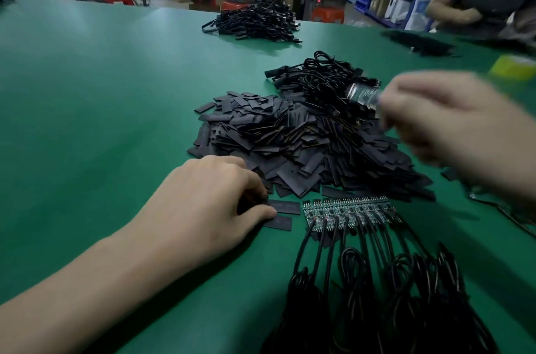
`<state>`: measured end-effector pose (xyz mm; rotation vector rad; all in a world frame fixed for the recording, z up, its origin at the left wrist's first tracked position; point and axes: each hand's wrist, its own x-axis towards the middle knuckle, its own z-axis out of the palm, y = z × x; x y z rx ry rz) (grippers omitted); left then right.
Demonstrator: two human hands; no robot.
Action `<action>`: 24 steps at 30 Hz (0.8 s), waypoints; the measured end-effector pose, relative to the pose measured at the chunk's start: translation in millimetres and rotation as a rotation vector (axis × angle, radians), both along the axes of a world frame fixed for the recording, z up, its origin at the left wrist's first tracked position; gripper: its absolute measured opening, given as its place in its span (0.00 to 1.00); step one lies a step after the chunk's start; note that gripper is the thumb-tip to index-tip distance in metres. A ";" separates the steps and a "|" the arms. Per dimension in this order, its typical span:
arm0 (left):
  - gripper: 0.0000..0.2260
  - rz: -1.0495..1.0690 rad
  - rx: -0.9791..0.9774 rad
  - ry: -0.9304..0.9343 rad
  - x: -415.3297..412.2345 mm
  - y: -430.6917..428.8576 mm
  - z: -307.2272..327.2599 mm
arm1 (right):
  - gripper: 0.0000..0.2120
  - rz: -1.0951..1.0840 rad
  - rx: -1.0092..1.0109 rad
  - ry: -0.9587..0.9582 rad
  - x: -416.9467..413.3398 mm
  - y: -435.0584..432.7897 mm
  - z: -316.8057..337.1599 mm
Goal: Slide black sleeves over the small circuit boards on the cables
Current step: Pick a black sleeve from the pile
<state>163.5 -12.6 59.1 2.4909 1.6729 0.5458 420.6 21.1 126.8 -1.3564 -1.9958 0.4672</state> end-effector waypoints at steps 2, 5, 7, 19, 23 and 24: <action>0.13 0.007 -0.004 0.003 1.0 -3.1 1.4 | 0.17 0.020 -0.100 -0.062 -9.4 -5.7 -14.0; 0.12 0.000 0.032 0.042 2.6 -6.3 1.1 | 0.18 0.055 -0.138 -0.102 -19.6 -13.6 -42.7; 0.12 -0.014 0.098 0.094 3.4 -6.5 -1.1 | 0.16 0.048 -0.123 -0.084 -25.0 -17.3 -49.9; 0.04 -0.078 0.018 -0.647 13.4 -2.3 -22.0 | 0.04 0.188 -0.213 0.297 -30.6 -31.1 -70.5; 0.04 -0.173 -0.223 -0.980 24.7 -2.5 -24.9 | 0.03 0.211 -0.264 0.320 -32.0 -30.9 -72.9; 0.04 -0.184 -0.232 -1.011 25.8 -2.6 -24.8 | 0.03 0.208 -0.287 0.351 -32.0 -30.4 -73.4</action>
